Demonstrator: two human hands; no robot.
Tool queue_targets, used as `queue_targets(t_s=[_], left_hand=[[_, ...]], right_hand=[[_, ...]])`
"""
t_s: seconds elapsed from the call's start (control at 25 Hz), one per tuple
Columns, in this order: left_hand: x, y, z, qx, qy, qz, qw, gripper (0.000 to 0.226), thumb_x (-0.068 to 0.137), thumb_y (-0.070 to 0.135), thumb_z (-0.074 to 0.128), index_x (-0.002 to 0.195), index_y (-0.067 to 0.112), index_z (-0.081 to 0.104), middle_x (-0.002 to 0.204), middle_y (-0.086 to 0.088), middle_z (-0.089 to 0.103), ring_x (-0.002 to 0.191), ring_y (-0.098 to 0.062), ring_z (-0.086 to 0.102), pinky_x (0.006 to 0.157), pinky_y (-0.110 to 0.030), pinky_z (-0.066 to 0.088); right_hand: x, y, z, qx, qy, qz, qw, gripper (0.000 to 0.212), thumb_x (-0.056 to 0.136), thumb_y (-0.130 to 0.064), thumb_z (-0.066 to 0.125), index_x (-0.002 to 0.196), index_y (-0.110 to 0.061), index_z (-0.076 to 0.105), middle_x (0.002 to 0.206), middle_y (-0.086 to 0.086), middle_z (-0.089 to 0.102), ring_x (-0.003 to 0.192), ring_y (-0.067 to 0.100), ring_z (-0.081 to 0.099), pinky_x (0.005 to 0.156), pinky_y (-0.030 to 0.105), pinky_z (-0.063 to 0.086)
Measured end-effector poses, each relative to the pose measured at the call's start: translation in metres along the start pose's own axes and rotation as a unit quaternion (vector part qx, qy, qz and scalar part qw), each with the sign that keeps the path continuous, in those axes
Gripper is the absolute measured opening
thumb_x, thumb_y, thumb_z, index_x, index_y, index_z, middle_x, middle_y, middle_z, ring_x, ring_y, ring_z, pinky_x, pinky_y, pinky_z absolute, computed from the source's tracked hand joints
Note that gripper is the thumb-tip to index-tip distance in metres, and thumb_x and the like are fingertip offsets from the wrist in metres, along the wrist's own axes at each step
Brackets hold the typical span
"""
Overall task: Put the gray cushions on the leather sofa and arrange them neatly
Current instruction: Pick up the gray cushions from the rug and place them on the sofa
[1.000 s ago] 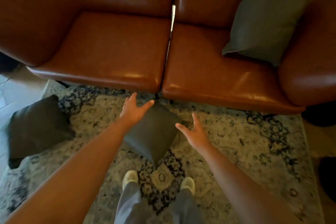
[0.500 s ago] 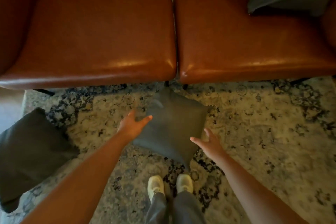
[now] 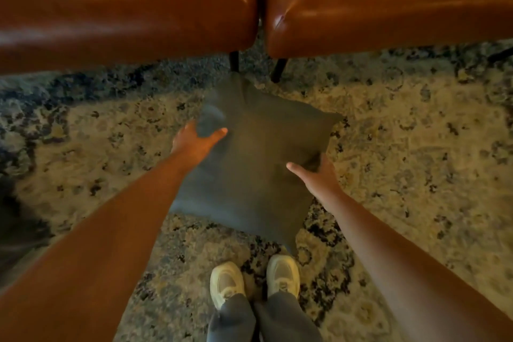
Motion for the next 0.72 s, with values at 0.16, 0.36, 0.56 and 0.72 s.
queue_targets(t_s=[0.16,0.36,0.56,0.72], left_hand=[[0.002,0.001,0.006,-0.034,0.009,-0.025,0.999,0.137,0.044,0.088,0.068,0.151,0.016,0.021,0.152,-0.011,0.037,0.135,-0.035,0.042,0.107,-0.051,0.040],[-0.022,0.009,0.002,-0.171,-0.051,-0.026,0.984,0.109,0.046,0.071,0.082,0.138,0.024,0.048,0.124,0.000,0.064,0.104,-0.023,0.066,0.089,-0.043,0.056],[-0.094,0.035,-0.027,-0.202,-0.071,-0.003,0.977,0.106,0.042,0.073,0.084,0.133,0.029,0.054,0.120,0.005,0.068,0.103,-0.020,0.068,0.092,-0.043,0.054],[-0.172,0.083,-0.075,-0.220,-0.070,0.019,0.973,0.107,0.045,0.073,0.083,0.137,0.028,0.050,0.125,0.004,0.065,0.107,-0.021,0.066,0.094,-0.043,0.053]], right_hand=[[0.022,0.014,0.013,0.135,0.000,0.079,0.988,0.141,0.041,-0.067,0.086,0.154,-0.031,0.010,0.153,0.001,0.034,0.134,0.032,0.042,0.105,0.055,0.043],[0.007,0.013,0.005,0.219,-0.033,0.074,0.972,0.117,0.060,-0.041,0.089,0.152,-0.031,0.017,0.145,-0.001,0.044,0.124,0.027,0.050,0.091,0.046,0.047],[-0.054,-0.021,-0.032,0.243,-0.039,0.019,0.969,0.107,0.067,-0.027,0.087,0.150,-0.031,0.020,0.135,-0.004,0.046,0.111,0.021,0.050,0.087,0.042,0.047],[-0.125,-0.082,-0.090,0.236,-0.041,-0.035,0.970,0.104,0.067,-0.025,0.088,0.147,-0.032,0.023,0.131,-0.005,0.046,0.110,0.021,0.051,0.086,0.040,0.046]])
Point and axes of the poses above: each hand's wrist, its own x-axis towards the middle knuckle, its own z-axis out of the palm, y = z × x, the point moved 3 cm from there along x, towards the middle knuckle
